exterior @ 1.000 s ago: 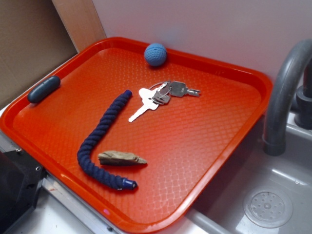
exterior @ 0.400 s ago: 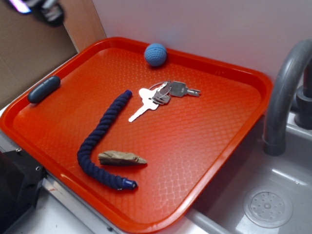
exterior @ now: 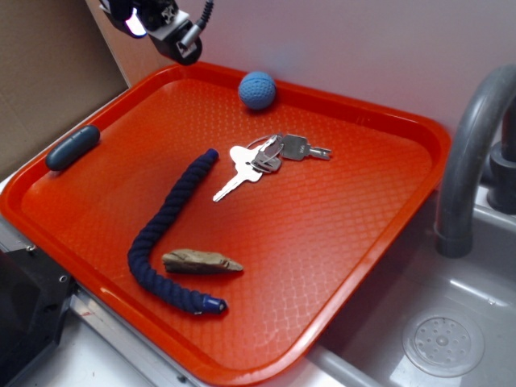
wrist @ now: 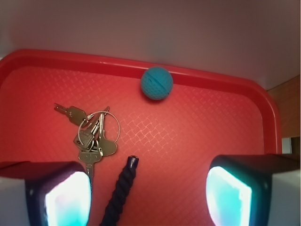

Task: Grab the blue ball.

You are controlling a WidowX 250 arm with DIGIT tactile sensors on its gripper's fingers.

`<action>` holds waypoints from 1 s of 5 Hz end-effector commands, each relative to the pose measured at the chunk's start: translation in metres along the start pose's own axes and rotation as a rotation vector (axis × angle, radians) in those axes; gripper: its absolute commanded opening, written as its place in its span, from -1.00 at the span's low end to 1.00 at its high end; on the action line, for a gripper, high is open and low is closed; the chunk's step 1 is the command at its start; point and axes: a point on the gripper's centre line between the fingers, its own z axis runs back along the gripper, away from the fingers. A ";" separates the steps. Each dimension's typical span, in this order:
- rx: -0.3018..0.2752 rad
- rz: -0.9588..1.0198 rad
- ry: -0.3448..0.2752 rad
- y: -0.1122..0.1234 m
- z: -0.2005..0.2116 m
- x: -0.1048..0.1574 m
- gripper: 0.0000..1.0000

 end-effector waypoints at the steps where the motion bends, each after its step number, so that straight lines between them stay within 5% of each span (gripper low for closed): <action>1: -0.048 -0.031 0.028 0.003 -0.039 0.011 1.00; 5: -0.082 0.021 0.001 0.026 -0.101 0.055 1.00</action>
